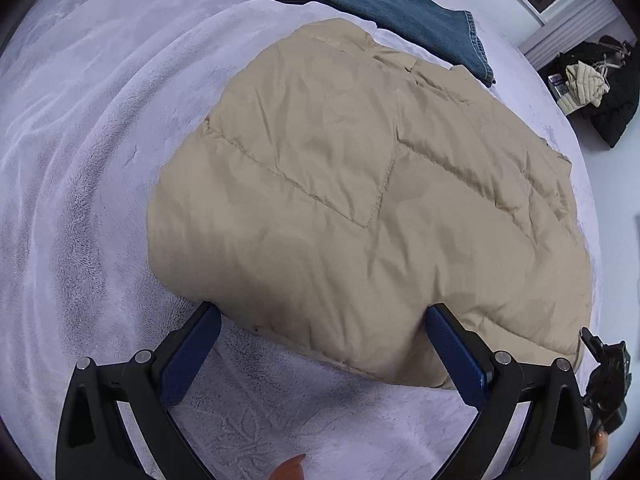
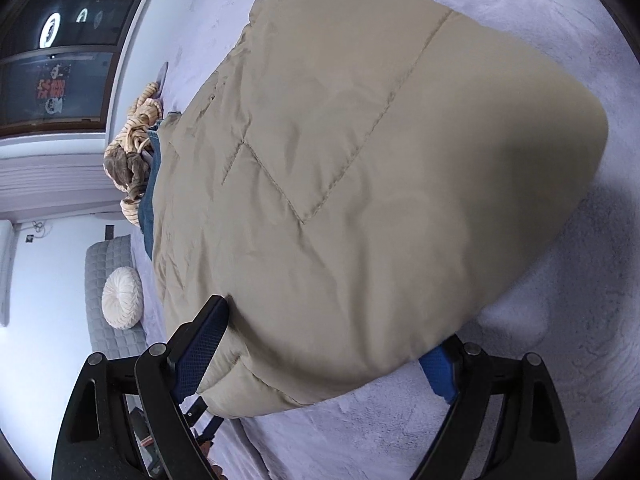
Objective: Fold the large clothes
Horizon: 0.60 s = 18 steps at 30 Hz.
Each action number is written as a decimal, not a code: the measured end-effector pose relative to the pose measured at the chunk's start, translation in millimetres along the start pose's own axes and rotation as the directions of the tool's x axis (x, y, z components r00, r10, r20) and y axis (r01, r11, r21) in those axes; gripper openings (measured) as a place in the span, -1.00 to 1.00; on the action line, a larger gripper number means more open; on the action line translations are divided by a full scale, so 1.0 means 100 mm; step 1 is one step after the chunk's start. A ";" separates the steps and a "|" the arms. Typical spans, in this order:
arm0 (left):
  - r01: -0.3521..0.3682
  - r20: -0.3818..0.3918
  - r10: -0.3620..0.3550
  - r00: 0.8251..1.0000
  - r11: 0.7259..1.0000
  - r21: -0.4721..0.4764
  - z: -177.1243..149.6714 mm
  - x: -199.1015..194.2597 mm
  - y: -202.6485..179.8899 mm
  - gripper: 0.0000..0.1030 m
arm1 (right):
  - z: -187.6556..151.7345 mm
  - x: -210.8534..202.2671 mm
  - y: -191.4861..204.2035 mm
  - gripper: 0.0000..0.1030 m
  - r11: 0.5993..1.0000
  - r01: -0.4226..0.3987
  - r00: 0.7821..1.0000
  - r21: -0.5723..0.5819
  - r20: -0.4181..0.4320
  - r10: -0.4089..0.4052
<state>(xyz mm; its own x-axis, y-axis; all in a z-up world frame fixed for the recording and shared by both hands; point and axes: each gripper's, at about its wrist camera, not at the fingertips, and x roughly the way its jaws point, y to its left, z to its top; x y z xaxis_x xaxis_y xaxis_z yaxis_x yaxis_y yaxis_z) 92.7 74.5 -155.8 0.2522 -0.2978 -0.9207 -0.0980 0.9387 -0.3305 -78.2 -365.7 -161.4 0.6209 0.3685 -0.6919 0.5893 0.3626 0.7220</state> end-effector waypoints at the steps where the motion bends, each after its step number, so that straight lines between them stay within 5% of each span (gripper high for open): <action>1: 0.015 0.000 -0.015 1.000 1.000 -0.015 0.01 0.00 0.03 1.00 | 0.01 0.01 0.01 0.99 1.000 -0.025 1.000 0.005 0.003 0.025; 9: 0.139 0.006 -0.140 0.990 0.976 -0.165 0.02 0.05 0.40 1.00 | 0.08 0.06 0.11 1.00 0.998 -0.070 0.997 -0.001 -0.023 0.070; 13: 0.289 -0.024 -0.308 0.951 0.917 -0.276 0.02 0.28 0.58 1.00 | 0.10 0.08 0.04 1.00 0.997 -0.075 0.996 0.011 -0.042 0.076; 18: 0.354 0.076 -0.347 0.935 0.895 -0.271 0.26 0.31 0.42 1.00 | 0.13 0.22 0.14 1.00 0.997 -0.070 0.995 -0.019 -0.071 0.068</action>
<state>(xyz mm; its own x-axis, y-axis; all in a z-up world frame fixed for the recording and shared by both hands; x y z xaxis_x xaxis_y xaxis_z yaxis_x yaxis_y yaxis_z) 121.5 109.6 -193.0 0.3427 -0.5909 -0.7304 -0.2594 0.6877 -0.6780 -49.7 -363.8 -166.5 0.6214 0.4520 -0.6399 0.5344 0.3527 0.7681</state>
